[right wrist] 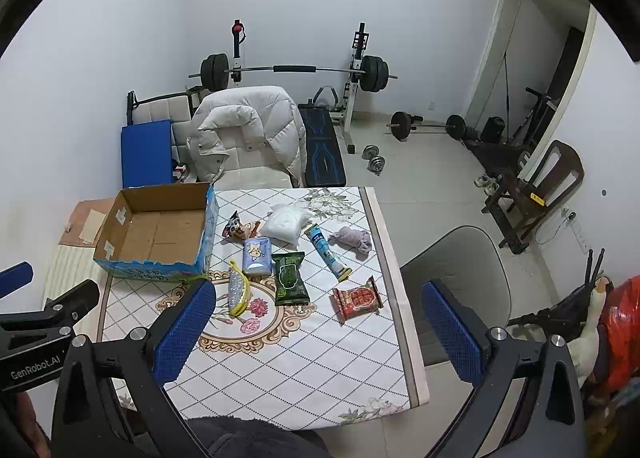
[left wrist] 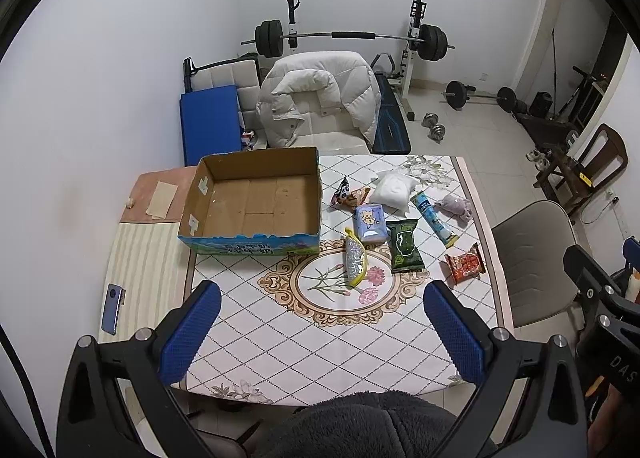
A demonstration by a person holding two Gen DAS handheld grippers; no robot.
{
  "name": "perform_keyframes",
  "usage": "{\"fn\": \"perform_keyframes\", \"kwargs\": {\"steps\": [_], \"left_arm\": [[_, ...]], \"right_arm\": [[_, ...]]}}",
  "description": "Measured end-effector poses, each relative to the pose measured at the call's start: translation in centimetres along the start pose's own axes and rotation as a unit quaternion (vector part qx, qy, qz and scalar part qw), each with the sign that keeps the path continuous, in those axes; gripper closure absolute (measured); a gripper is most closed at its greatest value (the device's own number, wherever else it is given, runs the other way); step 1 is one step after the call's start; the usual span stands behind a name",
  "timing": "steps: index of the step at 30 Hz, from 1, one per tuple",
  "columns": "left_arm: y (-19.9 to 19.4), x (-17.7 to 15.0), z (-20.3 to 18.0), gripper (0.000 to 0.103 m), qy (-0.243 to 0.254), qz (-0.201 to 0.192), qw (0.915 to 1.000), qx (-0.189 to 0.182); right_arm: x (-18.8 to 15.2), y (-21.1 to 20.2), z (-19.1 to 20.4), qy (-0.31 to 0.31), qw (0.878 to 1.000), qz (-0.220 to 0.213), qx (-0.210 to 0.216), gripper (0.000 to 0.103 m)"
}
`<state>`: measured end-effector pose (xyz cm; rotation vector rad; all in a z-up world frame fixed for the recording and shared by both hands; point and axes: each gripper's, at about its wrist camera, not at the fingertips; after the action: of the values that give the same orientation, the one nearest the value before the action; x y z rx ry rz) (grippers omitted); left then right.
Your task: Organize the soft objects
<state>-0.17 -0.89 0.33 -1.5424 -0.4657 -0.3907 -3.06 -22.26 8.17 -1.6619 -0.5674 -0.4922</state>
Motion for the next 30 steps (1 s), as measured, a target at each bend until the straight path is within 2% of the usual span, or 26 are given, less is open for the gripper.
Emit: {"fn": "perform_keyframes", "kwargs": {"steps": [30], "left_arm": [[-0.8, 0.1, -0.4, 0.0, -0.007, -0.015, 0.9999, 0.004]], "right_arm": [[0.9, -0.5, -0.9, -0.004, 1.0, -0.005, 0.008, 0.0]]}}
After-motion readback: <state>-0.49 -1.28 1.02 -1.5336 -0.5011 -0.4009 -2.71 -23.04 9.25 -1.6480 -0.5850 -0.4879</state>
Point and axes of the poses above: each gripper's, at about its wrist camera, not at the fingertips, and y roughly the way its jaws point, z to its left, x to its top, and after that the axes turned 5 degrees about -y, right-handed
